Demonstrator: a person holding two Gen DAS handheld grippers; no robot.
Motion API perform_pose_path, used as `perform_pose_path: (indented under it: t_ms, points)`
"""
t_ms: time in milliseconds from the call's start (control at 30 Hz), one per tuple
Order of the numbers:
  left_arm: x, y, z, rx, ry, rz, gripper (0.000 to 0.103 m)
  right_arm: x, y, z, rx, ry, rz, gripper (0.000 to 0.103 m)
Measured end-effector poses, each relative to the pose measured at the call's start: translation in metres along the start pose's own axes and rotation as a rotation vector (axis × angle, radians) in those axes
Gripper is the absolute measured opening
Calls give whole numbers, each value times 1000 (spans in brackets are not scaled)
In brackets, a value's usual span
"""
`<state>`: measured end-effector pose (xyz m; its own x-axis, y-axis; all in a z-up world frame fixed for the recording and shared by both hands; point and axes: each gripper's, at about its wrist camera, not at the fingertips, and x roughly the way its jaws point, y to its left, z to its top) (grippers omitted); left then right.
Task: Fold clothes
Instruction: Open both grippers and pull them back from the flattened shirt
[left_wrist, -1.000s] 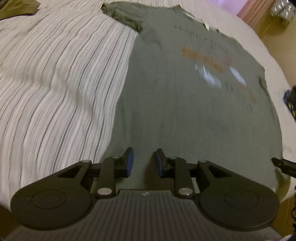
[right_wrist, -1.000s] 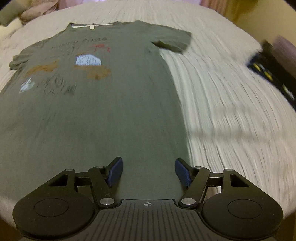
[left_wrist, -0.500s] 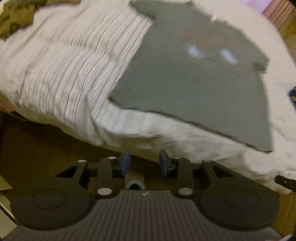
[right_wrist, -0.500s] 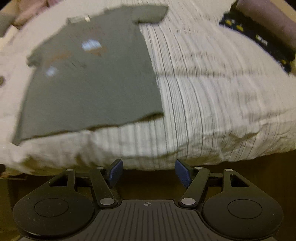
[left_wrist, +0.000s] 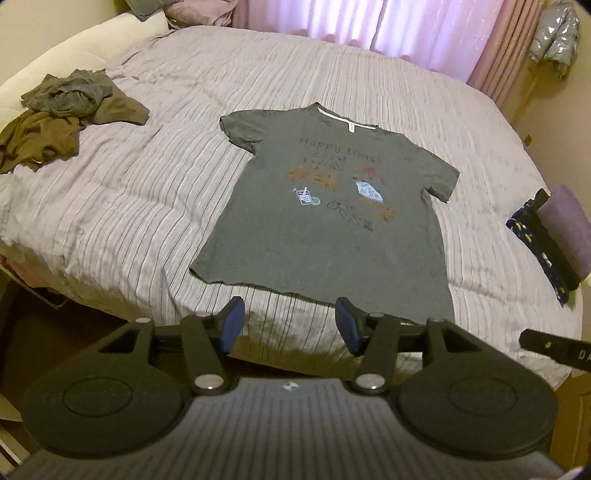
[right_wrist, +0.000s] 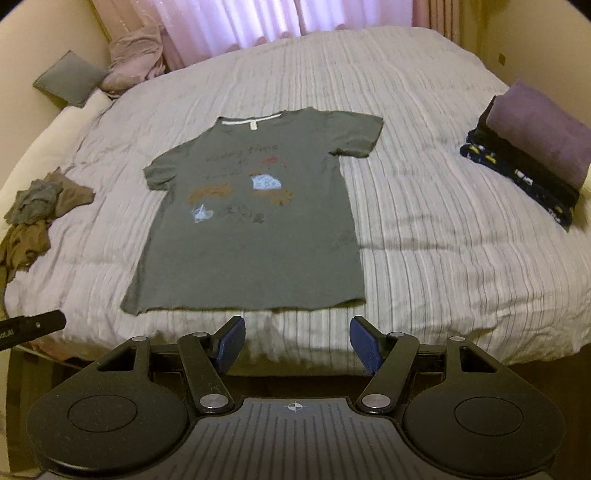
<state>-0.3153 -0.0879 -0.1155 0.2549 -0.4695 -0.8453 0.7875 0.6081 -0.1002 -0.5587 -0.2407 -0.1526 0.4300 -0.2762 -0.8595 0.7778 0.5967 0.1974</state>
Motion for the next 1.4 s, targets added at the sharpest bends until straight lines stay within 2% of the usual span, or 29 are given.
perform_pose_path:
  t_ms: [133, 500, 1067, 1400]
  points:
    - [-14, -4, -6, 11, -5, 1, 50, -7, 10, -10, -24, 17, 0, 66]
    - [-41, -13, -13, 46, -36, 23, 55, -27, 20, -15, -54, -22, -17, 66]
    - [-43, -20, -34, 83, -7, 20, 57, -24, 34, -38, -95, 36, -35, 66]
    - [-44, -27, -34, 90, -13, 13, 59, -27, 30, -37, -98, 28, -39, 66]
